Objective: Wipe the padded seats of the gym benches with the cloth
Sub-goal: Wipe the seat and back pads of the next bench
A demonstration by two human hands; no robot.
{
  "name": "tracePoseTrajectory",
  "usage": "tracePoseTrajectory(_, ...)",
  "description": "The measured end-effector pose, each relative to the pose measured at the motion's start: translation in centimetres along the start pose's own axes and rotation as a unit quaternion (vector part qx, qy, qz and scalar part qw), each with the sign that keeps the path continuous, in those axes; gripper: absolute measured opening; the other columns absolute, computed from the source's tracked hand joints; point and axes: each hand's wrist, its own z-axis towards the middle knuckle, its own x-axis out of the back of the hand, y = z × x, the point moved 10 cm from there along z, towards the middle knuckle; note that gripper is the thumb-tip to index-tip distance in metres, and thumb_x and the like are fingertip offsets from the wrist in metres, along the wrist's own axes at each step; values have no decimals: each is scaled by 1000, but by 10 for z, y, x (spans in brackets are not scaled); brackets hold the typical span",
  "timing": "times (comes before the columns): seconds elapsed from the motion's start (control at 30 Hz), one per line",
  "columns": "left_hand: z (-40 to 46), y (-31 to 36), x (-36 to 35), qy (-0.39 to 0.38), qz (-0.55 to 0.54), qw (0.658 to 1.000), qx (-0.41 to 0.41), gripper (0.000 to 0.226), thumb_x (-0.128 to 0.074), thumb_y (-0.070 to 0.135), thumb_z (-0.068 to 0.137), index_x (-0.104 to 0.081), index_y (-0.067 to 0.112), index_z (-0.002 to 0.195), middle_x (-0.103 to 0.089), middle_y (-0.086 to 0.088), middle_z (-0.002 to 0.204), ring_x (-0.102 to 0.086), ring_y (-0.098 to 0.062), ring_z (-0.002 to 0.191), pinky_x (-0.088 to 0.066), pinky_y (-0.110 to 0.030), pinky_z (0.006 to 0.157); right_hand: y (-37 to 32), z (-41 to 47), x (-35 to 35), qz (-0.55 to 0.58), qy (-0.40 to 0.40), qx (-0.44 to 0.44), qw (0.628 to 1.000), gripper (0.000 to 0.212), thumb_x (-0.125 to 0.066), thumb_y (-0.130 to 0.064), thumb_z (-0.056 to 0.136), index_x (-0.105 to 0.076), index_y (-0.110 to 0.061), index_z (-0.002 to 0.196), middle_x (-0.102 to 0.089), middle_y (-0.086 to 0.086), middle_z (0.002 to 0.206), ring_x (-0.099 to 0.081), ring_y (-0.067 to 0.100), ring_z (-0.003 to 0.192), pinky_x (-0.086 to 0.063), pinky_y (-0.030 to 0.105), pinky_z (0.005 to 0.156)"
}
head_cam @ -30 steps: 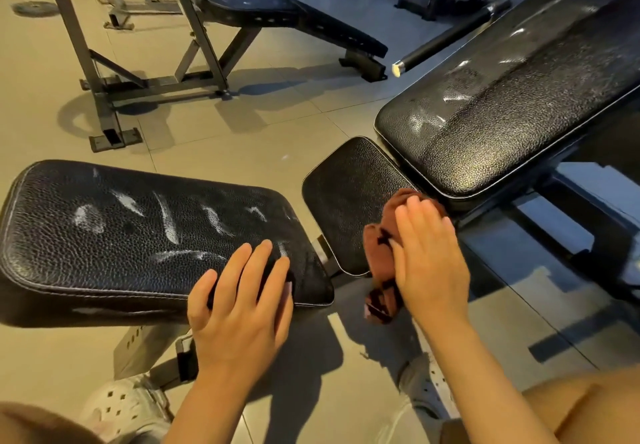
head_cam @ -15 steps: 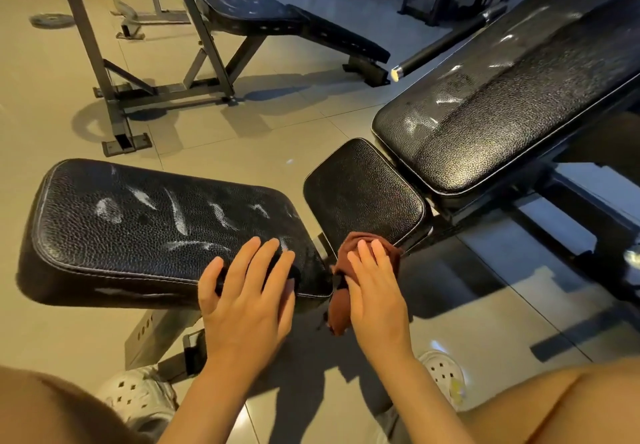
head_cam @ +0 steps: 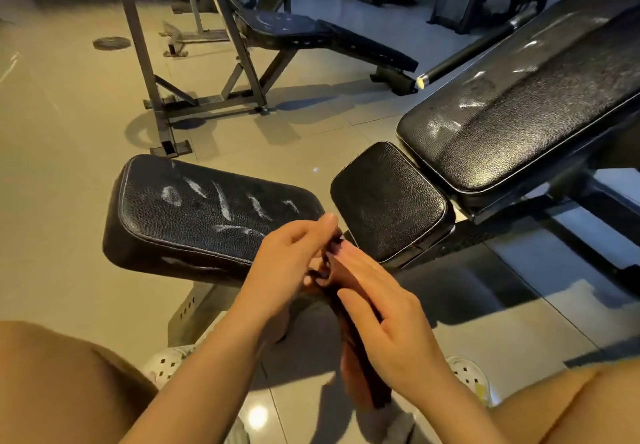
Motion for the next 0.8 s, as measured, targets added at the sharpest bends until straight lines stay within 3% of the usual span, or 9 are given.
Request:
tracePoseTrajectory(0.07, -2, 12, 7, 28, 10, 998, -48, 8, -72, 20, 85, -70, 12, 84, -69, -7, 75, -63, -15, 71, -49, -24, 64, -8, -3, -5, -31, -46, 43, 998, 46, -50, -39, 93, -50, -29, 138, -38, -37, 140, -28, -13, 137, -21, 4, 108)
tracePoseTrajectory(0.17, -10, 32, 2, 3, 81, 989, -127, 16, -75, 14, 83, -67, 26, 76, -70, -1, 73, -64, -14, 72, -49, -30, 69, -12, -1, 9, -1, -76, 42, 996, 41, -59, -45, 86, -58, -42, 127, -45, -35, 139, -38, -9, 134, -27, 6, 106)
tracePoseTrajectory(0.23, -16, 49, -8, -45, 141, 973, -175, 12, -74, 14, 82, -66, 22, 80, -70, 7, 76, -66, -10, 76, -51, -29, 75, -10, 12, 36, 7, -37, 49, 998, 36, -63, -43, 84, -61, -41, 120, -59, -25, 126, -52, -4, 122, -37, 9, 99)
tracePoseTrajectory(0.3, -23, 69, -14, -72, 163, 962, -209, 10, -72, 8, 85, -65, 15, 84, -70, 11, 78, -66, -6, 78, -52, -24, 77, 1, 30, 53, -40, -40, 29, 998, 46, -68, -42, 82, -55, -37, 126, -57, -20, 125, -53, -2, 119, -41, 14, 98)
tracePoseTrajectory(0.4, -30, 105, -15, -102, 133, 956, -241, 6, -68, 16, 83, -64, 16, 87, -70, 12, 80, -67, -6, 81, -53, -22, 77, 38, 45, 31, -135, -214, -52, 966, 46, -73, -39, 83, -57, -37, 126, -58, -14, 122, -54, 2, 113, -47, 30, 97)
tracePoseTrajectory(0.5, -36, 133, -8, -126, 104, 952, -260, 15, -74, 18, 83, -61, 15, 90, -70, 5, 81, -68, -11, 81, -54, -21, 71, 47, 50, 18, -270, -279, 0, 922, 18, -62, -43, 89, -69, -38, 104, -64, -18, 106, -60, 4, 100, -50, 38, 90)
tracePoseTrajectory(0.57, -38, 147, 4, -112, 77, 952, -275, 11, -68, 12, 82, -59, 13, 89, -71, 5, 80, -68, -10, 77, -53, -18, 67, 36, 64, 24, -233, -292, -6, 927, 13, -62, -33, 91, -70, -38, 100, -68, -16, 101, -63, 2, 96, -51, 34, 90)
tracePoseTrajectory(0.7, -32, 155, 16, -91, 43, 957, -271, 12, -64, 3, 83, -59, 14, 87, -71, 3, 79, -68, -8, 75, -52, -16, 65, 15, 85, 26, -9, -351, -49, 935, 33, -63, -10, 91, -64, -33, 114, -71, -7, 107, -65, 5, 104, -49, 25, 95)
tracePoseTrajectory(0.8, -18, 156, 11, -90, 47, 963, -251, 13, -62, 2, 81, -57, 11, 88, -70, 4, 77, -67, -7, 74, -52, -15, 65, 32, 88, 8, 46, -382, -69, 920, 38, -70, -12, 88, -62, -34, 118, -68, -13, 115, -60, -2, 110, -48, 23, 96)
